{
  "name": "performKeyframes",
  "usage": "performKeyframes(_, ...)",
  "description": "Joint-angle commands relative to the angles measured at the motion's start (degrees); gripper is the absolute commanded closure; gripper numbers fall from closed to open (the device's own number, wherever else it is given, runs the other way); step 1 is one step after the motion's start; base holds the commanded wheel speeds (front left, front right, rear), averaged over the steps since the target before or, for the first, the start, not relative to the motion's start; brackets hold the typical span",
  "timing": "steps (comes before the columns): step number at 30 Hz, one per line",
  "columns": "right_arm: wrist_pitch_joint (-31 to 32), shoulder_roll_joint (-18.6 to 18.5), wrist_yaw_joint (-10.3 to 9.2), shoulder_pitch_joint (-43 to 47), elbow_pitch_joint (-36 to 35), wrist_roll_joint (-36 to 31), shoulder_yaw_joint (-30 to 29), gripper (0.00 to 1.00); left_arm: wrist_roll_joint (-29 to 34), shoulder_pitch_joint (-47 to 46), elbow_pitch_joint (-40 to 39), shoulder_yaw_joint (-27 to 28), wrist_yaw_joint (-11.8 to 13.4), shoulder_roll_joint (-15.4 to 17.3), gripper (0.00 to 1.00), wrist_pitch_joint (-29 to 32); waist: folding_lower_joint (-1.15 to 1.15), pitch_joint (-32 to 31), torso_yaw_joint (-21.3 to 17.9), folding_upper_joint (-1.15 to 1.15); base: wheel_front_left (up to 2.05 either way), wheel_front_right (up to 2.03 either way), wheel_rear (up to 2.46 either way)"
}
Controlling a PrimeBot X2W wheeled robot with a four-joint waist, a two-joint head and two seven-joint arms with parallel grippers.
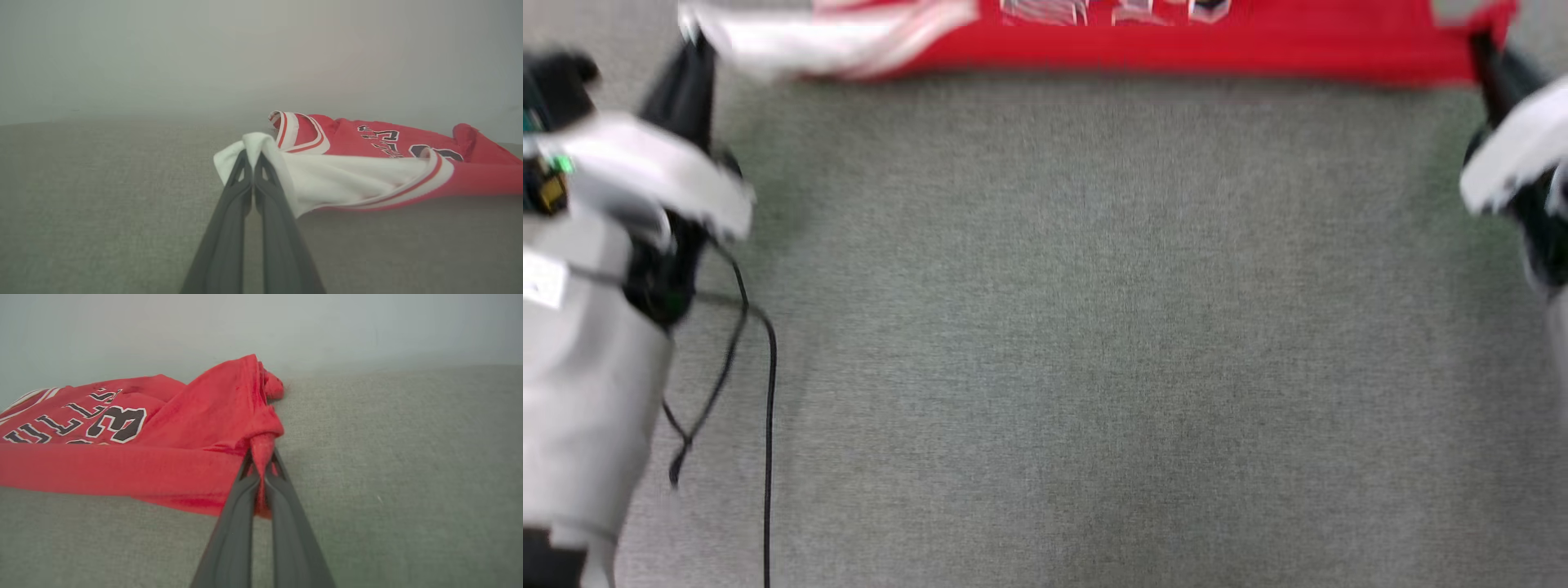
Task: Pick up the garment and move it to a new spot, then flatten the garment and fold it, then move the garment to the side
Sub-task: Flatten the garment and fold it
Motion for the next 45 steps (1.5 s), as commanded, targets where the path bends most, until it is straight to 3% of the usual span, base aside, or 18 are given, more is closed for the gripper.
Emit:
performKeyframes(1,-0.2,-1.8,-0.25,3.8,-1.1,0.4,-0.6,1.00,-0.3,3.4,-1.3,1.8,0.2,1.3,1.00,-0.5,0.00,-3.7,0.7,0.00,0.00,0.00,0.00)
performKeyframes(8,1.7,-1.5,-0.27,19.7,-9.3,1.8,-2.6,1.00,1.4,22.1,-11.4,7.5,2.7,-0.4,1.00,-0.5,0.00,-10.8,1.5,0.00,0.00,0.00,0.00)
performKeyframes(15,6.4,0.7,-0.27,35.5,-20.2,0.9,-7.9,1.00,-0.1,39.7,-18.6,9.7,5.9,-2.2,1.00,-0.5,0.00,-16.2,2.4,0.00,0.00,0.00,0.00)
performKeyframes(28,16.1,10.0,-0.24,57.3,-36.5,-1.8,-15.2,1.00,-3.6,60.0,-31.1,10.0,12.8,-2.8,1.00,3.0,0.00,-22.8,3.8,0.00,0.00,0.00,0.00)
performKeyframes(36,20.0,12.7,-0.24,62.3,-43.3,-3.9,-17.7,1.00,-3.4,63.4,-39.9,10.4,15.7,-0.8,1.00,5.3,0.00,-23.6,4.1,0.00,0.00,0.00,0.00)
performKeyframes(45,21.1,12.7,-0.18,54.4,-43.5,-9.3,-15.5,1.00,-1.7,51.6,-37.8,7.6,12.5,-1.2,1.00,7.5,0.00,-19.8,3.1,0.00,0.00,0.00,0.00)
